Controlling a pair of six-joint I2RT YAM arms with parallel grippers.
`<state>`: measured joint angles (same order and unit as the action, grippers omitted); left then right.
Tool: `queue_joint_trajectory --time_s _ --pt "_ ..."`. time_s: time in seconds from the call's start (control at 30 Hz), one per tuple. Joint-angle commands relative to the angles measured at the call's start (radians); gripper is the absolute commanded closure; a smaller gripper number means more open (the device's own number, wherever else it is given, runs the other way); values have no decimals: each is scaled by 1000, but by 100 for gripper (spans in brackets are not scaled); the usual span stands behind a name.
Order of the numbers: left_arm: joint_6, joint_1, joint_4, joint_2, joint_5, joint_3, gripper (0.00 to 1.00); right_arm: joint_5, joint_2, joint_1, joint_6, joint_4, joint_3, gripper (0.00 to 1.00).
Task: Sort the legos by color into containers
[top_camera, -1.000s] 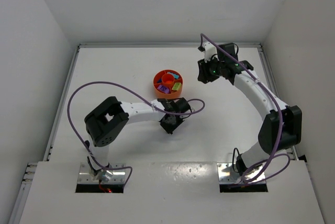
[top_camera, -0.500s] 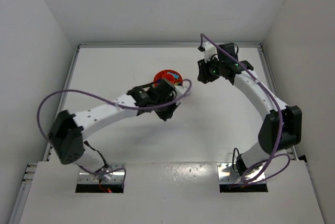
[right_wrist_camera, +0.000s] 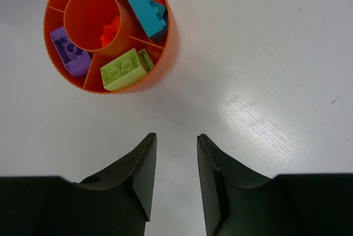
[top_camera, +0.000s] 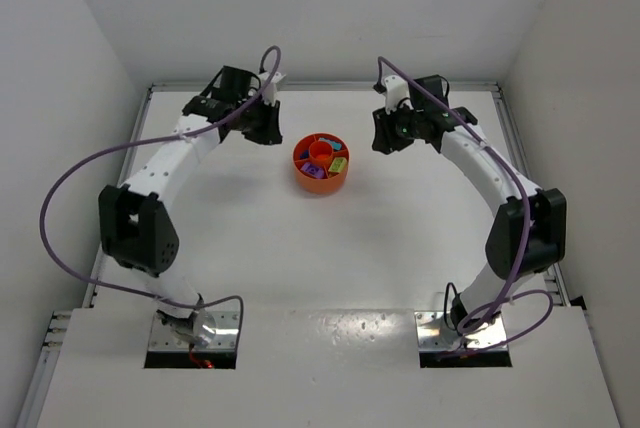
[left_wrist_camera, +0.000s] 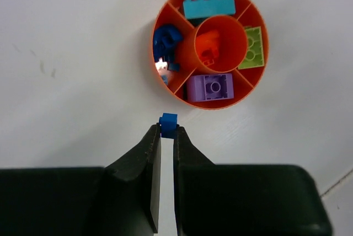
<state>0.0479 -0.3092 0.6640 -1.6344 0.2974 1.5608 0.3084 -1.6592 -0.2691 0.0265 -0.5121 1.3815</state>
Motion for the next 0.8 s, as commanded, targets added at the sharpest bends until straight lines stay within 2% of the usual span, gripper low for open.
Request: queue_joint_trajectory --time_s 0.0,0.17,0.3,0.77 --pt "13 28 25 -85 167 34 100 20 1 -2 1 -3 56 64" --pt "13 50 58 -225 226 203 100 20 1 -2 1 -3 47 64" --pt "13 50 69 -300 244 280 100 11 -8 -2 1 -3 47 64" --pt "3 2 80 -401 244 303 98 11 -46 -2 1 -12 76 64"
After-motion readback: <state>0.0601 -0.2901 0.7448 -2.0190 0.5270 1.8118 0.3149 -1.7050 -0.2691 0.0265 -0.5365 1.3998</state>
